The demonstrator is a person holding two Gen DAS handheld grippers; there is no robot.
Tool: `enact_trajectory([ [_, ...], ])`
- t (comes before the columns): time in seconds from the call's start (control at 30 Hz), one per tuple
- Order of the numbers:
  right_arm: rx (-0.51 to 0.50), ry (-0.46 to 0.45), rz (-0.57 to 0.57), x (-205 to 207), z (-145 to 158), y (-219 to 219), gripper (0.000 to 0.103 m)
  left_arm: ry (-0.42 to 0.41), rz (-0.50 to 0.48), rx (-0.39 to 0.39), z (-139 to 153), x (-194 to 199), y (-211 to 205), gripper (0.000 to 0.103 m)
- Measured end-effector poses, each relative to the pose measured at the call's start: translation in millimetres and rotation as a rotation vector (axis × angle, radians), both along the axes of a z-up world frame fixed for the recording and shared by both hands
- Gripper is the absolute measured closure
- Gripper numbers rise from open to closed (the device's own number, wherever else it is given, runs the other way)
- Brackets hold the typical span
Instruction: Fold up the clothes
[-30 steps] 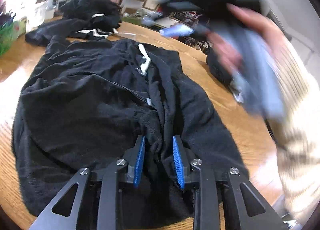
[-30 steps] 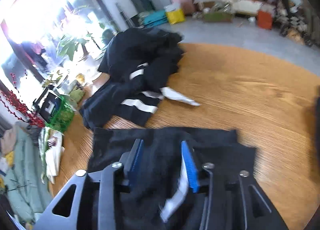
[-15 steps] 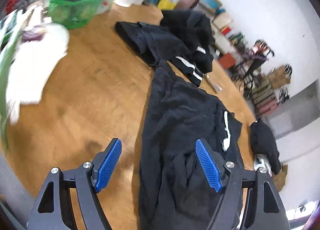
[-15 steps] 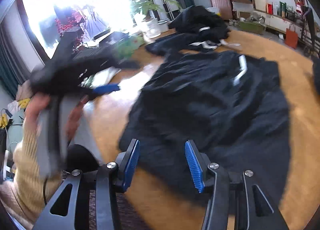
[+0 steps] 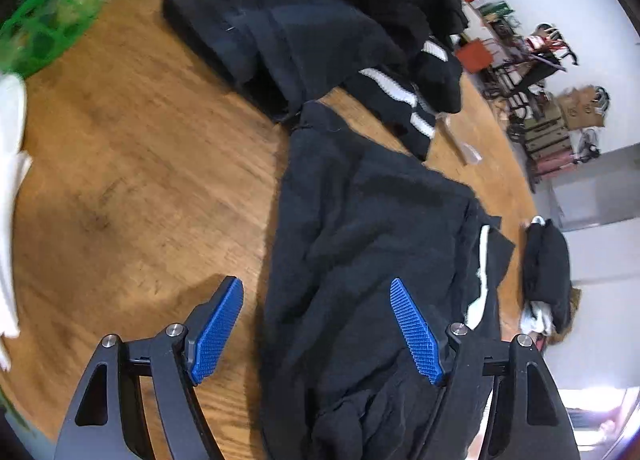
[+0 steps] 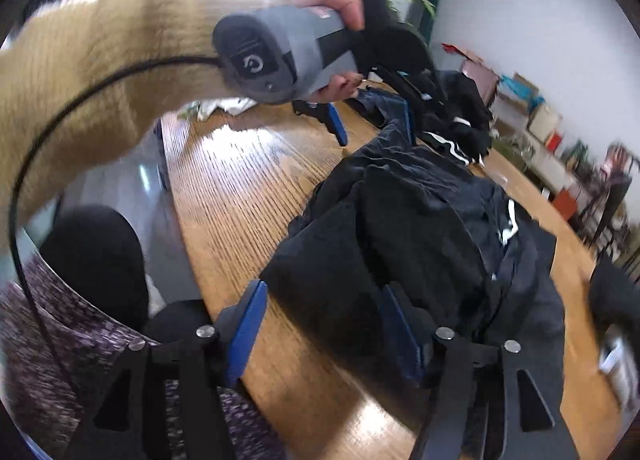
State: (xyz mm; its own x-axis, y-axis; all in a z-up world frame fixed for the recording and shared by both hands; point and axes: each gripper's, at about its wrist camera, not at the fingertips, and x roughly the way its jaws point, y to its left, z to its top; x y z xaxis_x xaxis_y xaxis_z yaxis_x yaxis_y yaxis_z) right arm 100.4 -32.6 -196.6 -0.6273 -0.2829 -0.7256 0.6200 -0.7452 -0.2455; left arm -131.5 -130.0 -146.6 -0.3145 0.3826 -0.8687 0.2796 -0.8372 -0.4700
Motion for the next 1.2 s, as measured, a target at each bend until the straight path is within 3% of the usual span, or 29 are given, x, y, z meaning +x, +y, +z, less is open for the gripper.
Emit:
enact_trajectory([
  [0.13,0.039,0.012,0.039,-8,-8,-10,0.039,-0.008,-0.007,-0.063,2,-7,0,0.032],
  [0.2,0.06,0.037,0.029,-15,-12,-15,0.042,-0.012,-0.011,-0.095,3,-10,0,0.051],
  [0.23,0.059,0.036,0.025,-18,-12,-15,0.05,-0.014,-0.013,-0.11,3,-12,0,0.057],
  [0.3,0.045,0.017,0.019,-22,-12,-16,0.062,-0.015,-0.025,-0.141,3,-14,1,0.086],
  [0.33,0.041,0.013,0.015,-23,-12,-17,0.072,-0.01,-0.042,-0.154,2,-15,4,0.091],
  [0.4,0.031,0.017,0.0,-27,-13,-16,0.076,0.023,-0.058,-0.145,9,-12,9,0.099],
  [0.53,-0.16,-0.108,-0.061,-48,4,5,0.079,0.102,-0.082,-0.108,26,-5,20,0.1],
  [0.7,-0.703,-0.381,-0.183,-76,45,94,0.08,0.225,-0.153,-0.108,74,-15,65,0.1],
  [0.83,-0.96,-0.429,-0.324,-76,55,170,0.08,0.296,-0.267,-0.13,110,-36,137,0.1],
  [0.9,-0.999,-0.41,-0.404,-68,55,201,0.08,0.325,-0.334,-0.156,116,-47,185,0.1],
  [1.0,-1.03,-0.435,-0.51,-59,39,233,0.08,0.311,-0.403,-0.157,101,-60,240,0.1],
  [1.2,-1.085,-0.516,-0.647,-54,1,269,0.081,0.243,-0.469,-0.159,66,-67,294,0.1],
])
